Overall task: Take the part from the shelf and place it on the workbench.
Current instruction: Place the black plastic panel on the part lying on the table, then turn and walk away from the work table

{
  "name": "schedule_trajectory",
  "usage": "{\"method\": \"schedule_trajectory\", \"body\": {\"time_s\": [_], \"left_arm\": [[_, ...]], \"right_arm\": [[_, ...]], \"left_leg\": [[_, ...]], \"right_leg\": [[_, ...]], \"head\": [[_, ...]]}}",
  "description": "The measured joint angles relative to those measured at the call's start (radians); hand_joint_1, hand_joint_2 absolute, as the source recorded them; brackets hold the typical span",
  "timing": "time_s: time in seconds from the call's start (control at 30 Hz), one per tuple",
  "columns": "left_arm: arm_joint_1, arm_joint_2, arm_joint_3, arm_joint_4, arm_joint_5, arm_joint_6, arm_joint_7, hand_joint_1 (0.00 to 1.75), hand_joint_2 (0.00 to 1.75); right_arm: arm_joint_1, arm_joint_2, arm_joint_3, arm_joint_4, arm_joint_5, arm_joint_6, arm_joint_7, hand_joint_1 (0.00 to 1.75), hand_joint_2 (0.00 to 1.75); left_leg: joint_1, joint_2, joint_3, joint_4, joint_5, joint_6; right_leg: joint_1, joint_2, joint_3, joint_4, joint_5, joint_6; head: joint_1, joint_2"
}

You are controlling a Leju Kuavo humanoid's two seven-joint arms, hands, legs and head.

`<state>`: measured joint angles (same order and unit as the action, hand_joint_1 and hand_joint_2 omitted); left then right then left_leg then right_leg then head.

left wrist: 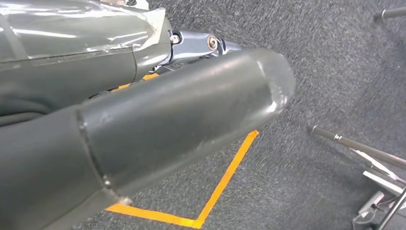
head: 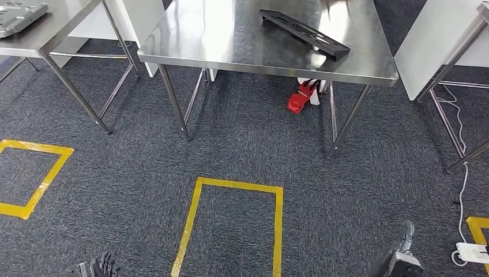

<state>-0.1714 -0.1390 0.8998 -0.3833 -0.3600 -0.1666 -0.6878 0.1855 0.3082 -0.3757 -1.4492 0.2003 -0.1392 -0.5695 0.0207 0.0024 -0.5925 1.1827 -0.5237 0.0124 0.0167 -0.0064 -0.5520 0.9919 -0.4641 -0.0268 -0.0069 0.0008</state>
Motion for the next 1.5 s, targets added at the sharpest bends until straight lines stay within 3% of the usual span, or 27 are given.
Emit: {"method": "schedule_trajectory", "body": {"time_s": [0.07,0.1,0.2,0.27,0.33,0.37,0.4,0.47,0.53,0.6,0.63,0.7,0.73,0.8,0.87,0.9,0.97,1.03,1.07,1.13,1.2,1.23,1.3,1.37,1.4,1.47,1.5], "left_arm": [[-0.006,0.002,-0.007,0.001,0.0,0.008,0.008,0.0,0.0],[-0.006,0.004,-0.011,0.002,0.0,0.012,0.012,0.0,0.0],[0.004,0.003,-0.021,0.008,0.002,0.018,0.01,0.0,0.0],[0.012,0.001,-0.027,0.012,0.002,0.017,0.007,0.0,0.0],[0.016,0.0,-0.034,0.014,0.001,0.014,0.005,0.0,0.0],[0.017,0.0,-0.038,0.015,0.0,0.013,0.004,0.0,0.0],[0.017,-0.002,-0.043,0.016,-0.001,0.013,0.005,0.0,0.0],[0.017,-0.004,-0.052,0.018,-0.004,0.017,0.007,0.0,0.0],[0.016,-0.003,-0.061,0.019,-0.005,0.021,0.012,0.0,0.0],[0.015,-0.002,-0.07,0.02,-0.004,0.022,0.014,0.0,0.0],[0.015,-0.001,-0.074,0.02,-0.002,0.022,0.014,0.0,0.0],[0.017,0.0,-0.078,0.021,0.002,0.023,0.014,0.0,0.0],[0.018,0.002,-0.081,0.022,0.004,0.024,0.015,0.0,0.0],[0.018,0.005,-0.084,0.023,0.009,0.027,0.015,0.0,0.0],[0.018,0.008,-0.086,0.023,0.013,0.03,0.015,0.0,0.0],[0.018,0.01,-0.087,0.023,0.015,0.03,0.015,0.0,0.0],[0.018,0.01,-0.088,0.024,0.015,0.03,0.015,0.0,0.0],[0.016,0.011,-0.091,0.023,0.015,0.03,0.015,0.0,0.0],[0.015,0.012,-0.094,0.023,0.015,0.03,0.015,0.0,0.0],[0.013,0.014,-0.097,0.023,0.015,0.03,0.015,0.0,0.0],[0.012,0.013,-0.098,0.023,0.016,0.031,0.015,0.0,0.0],[0.013,0.013,-0.099,0.023,0.017,0.032,0.014,0.0,0.0],[0.015,0.013,-0.101,0.024,0.02,0.035,0.014,0.0,0.0],[0.017,0.015,-0.102,0.024,0.023,0.038,0.013,0.0,0.0],[0.017,0.015,-0.102,0.024,0.024,0.039,0.013,0.0,0.0],[0.019,0.015,-0.102,0.024,0.025,0.042,0.013,0.0,0.0],[0.02,0.015,-0.103,0.024,0.025,0.044,0.013,0.0,0.0]], "right_arm": [[0.005,0.002,-0.006,0.0,0.007,0.0,0.014,0.0,0.0],[0.009,0.004,-0.009,0.0,0.011,0.0,0.021,0.0,0.0],[0.032,0.011,-0.024,-0.003,0.017,0.007,0.029,0.0,0.0],[0.043,0.014,-0.037,-0.005,0.021,0.014,0.028,0.0,0.0],[0.046,0.017,-0.052,-0.008,0.028,0.025,0.028,0.0,0.0],[0.047,0.018,-0.06,-0.01,0.029,0.03,0.029,0.0,0.0],[0.049,0.019,-0.067,-0.013,0.029,0.033,0.029,0.0,0.0],[0.054,0.021,-0.078,-0.021,0.024,0.038,0.032,0.0,0.0],[0.055,0.023,-0.084,-0.031,0.021,0.042,0.034,0.0,0.0],[0.054,0.026,-0.089,-0.038,0.022,0.048,0.034,0.0,0.0],[0.054,0.027,-0.092,-0.04,0.024,0.053,0.034,0.0,0.0],[0.055,0.03,-0.1,-0.041,0.029,0.065,0.033,0.0,0.0],[0.056,0.031,-0.103,-0.041,0.03,0.07,0.033,0.0,0.0],[0.057,0.033,-0.106,-0.041,0.033,0.076,0.031,0.0,0.0],[0.057,0.034,-0.107,-0.041,0.034,0.078,0.031,0.0,0.0],[0.057,0.034,-0.108,-0.041,0.035,0.078,0.031,0.0,0.0],[0.057,0.034,-0.11,-0.041,0.035,0.079,0.031,0.0,0.0],[0.057,0.035,-0.113,-0.041,0.035,0.079,0.031,0.0,0.0],[0.057,0.035,-0.114,-0.041,0.035,0.079,0.03,0.0,0.0],[0.057,0.036,-0.115,-0.041,0.036,0.079,0.03,0.0,0.0],[0.057,0.037,-0.117,-0.041,0.036,0.079,0.029,0.0,0.0],[0.057,0.037,-0.117,-0.041,0.036,0.08,0.029,0.0,0.0],[0.058,0.036,-0.119,-0.041,0.037,0.085,0.029,0.0,0.0],[0.057,0.036,-0.12,-0.04,0.037,0.09,0.029,0.0,0.0],[0.057,0.036,-0.121,-0.04,0.037,0.092,0.029,0.0,0.0],[0.057,0.035,-0.123,-0.039,0.036,0.094,0.029,0.0,0.0],[0.057,0.035,-0.125,-0.039,0.035,0.095,0.029,0.0,0.0]], "left_leg": [[-0.009,-0.001,0.087,-0.127,0.004,0.018],[-0.014,-0.002,0.108,-0.164,-0.002,0.024],[-0.016,0.002,0.106,-0.2,0.014,0.033],[-0.011,0.007,0.085,-0.213,0.04,0.04],[-0.011,0.008,0.054,-0.214,0.065,0.042],[-0.01,0.009,0.037,-0.213,0.079,0.039],[-0.009,0.01,0.02,-0.213,0.092,0.036],[-0.003,0.011,-0.017,-0.208,0.12,0.025],[0.003,0.012,-0.053,-0.197,0.144,0.008],[0.003,0.012,-0.072,-0.188,0.165,-0.009],[0.003,0.012,-0.075,-0.189,0.176,-0.015],[0.008,0.011,-0.08,-0.191,0.186,-0.025],[0.011,0.01,-0.087,-0.178,0.163,-0.028],[0.015,0.007,-0.108,-0.095,0.056,-0.032],[0.014,0.002,-0.128,0.044,-0.041,-0.034],[0.014,0.001,-0.129,0.1,-0.053,-0.034],[0.014,0.0,-0.089,0.116,-0.012,-0.029],[0.012,-0.002,0.015,0.003,0.02,-0.018],[0.009,-0.003,0.07,-0.073,0.015,-0.012],[0.0,-0.005,0.128,-0.167,-0.007,-0.004],[-0.003,-0.003,0.12,-0.191,-0.005,0.005],[-0.003,-0.001,0.11,-0.198,0.002,0.013],[-0.001,0.003,0.083,-0.206,0.022,0.03],[-0.005,0.006,0.056,-0.206,0.045,0.037],[-0.006,0.008,0.041,-0.205,0.057,0.037],[-0.007,0.01,0.01,-0.203,0.081,0.033],[-0.007,0.011,-0.002,-0.202,0.092,0.029]], "right_leg": [[0.006,0.0,-0.013,0.004,0.014,0.007],[0.005,-0.001,-0.017,0.004,0.021,0.013],[0.003,-0.001,-0.033,0.011,0.027,0.031],[0.001,0.002,-0.058,0.062,-0.029,0.033],[-0.01,0.004,-0.088,0.173,-0.116,0.034],[-0.017,0.004,-0.098,0.232,-0.142,0.041],[-0.024,0.004,-0.097,0.274,-0.146,0.053],[-0.039,0.004,-0.056,0.269,-0.098,0.089],[-0.049,0.005,0.051,0.132,-0.071,0.111],[-0.046,0.009,0.136,-0.005,-0.098,0.101],[-0.04,0.01,0.149,-0.034,-0.11,0.091],[-0.04,0.008,0.134,-0.03,-0.102,0.067],[-0.041,0.007,0.125,-0.027,-0.092,0.053],[-0.043,0.001,0.101,-0.026,-0.067,0.025],[-0.033,-0.002,0.073,-0.024,-0.042,0.011],[-0.029,-0.003,0.059,-0.022,-0.03,0.01],[-0.025,-0.003,0.028,-0.012,-0.009,0.013],[-0.022,-0.001,-0.001,0.0,0.006,0.02],[-0.02,-0.002,-0.011,0.004,0.014,0.025],[-0.018,-0.003,-0.024,0.008,0.031,0.039],[-0.019,-0.005,-0.038,0.012,0.045,0.054],[-0.02,-0.003,-0.05,0.022,0.036,0.057],[-0.021,0.0,-0.081,0.088,-0.03,0.05],[-0.025,0.002,-0.112,0.204,-0.108,0.045],[-0.026,0.002,-0.12,0.258,-0.119,0.051],[-0.029,0.002,-0.102,0.299,-0.08,0.076],[-0.03,0.002,-0.069,0.271,-0.052,0.086]], "head": [[0.001,0.0],[0.001,0.0],[0.001,0.0],[0.003,0.0],[0.005,0.0],[0.005,0.0],[0.005,0.0],[0.004,0.0],[0.006,0.0],[0.007,0.0],[0.007,0.0],[0.005,0.0],[0.003,0.0],[0.0,0.0],[0.0,0.0],[0.0,0.0],[0.0,0.0],[-0.001,0.0],[0.0,0.0],[0.001,0.0],[0.0,0.0],[0.001,0.0],[0.005,0.0],[0.008,0.0],[0.008,0.0],[0.009,0.0],[0.009,0.0]]}}
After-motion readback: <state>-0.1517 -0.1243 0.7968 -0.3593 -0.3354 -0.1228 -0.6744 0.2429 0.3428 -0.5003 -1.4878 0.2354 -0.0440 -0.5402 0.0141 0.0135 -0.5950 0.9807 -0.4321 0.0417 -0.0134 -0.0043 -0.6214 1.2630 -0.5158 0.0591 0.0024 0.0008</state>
